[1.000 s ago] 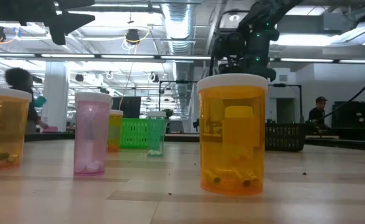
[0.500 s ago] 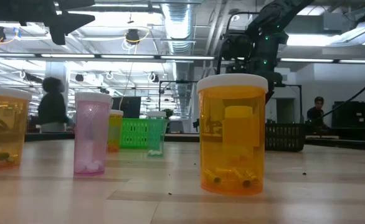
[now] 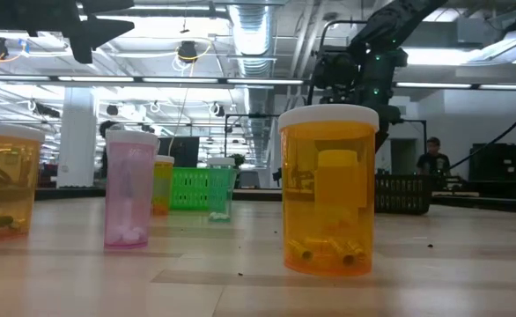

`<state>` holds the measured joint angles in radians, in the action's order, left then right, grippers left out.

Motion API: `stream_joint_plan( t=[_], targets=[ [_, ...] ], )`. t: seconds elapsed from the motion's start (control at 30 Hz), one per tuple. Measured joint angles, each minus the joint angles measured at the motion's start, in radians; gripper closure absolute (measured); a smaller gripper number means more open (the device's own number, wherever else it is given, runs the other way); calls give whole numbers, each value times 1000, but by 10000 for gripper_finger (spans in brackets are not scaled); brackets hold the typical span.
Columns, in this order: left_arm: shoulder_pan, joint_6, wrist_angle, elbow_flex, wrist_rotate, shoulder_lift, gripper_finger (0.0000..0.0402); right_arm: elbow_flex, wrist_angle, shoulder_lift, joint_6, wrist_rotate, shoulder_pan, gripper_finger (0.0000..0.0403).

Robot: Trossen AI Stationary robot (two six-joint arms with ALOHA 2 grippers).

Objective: Pick and place medicine bottles into bin by pill shape (circle, oval)
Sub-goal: Put the right blue tablet bottle into the black basket

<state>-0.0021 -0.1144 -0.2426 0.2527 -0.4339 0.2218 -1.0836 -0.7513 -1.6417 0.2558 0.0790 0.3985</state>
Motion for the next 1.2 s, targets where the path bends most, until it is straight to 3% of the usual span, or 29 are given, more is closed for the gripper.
stream_joint_plan(
  t=[1.2],
  targets=[
    [0,-2,1,0,0,0,182,25,41,1,4,3,1,268]
  ],
)
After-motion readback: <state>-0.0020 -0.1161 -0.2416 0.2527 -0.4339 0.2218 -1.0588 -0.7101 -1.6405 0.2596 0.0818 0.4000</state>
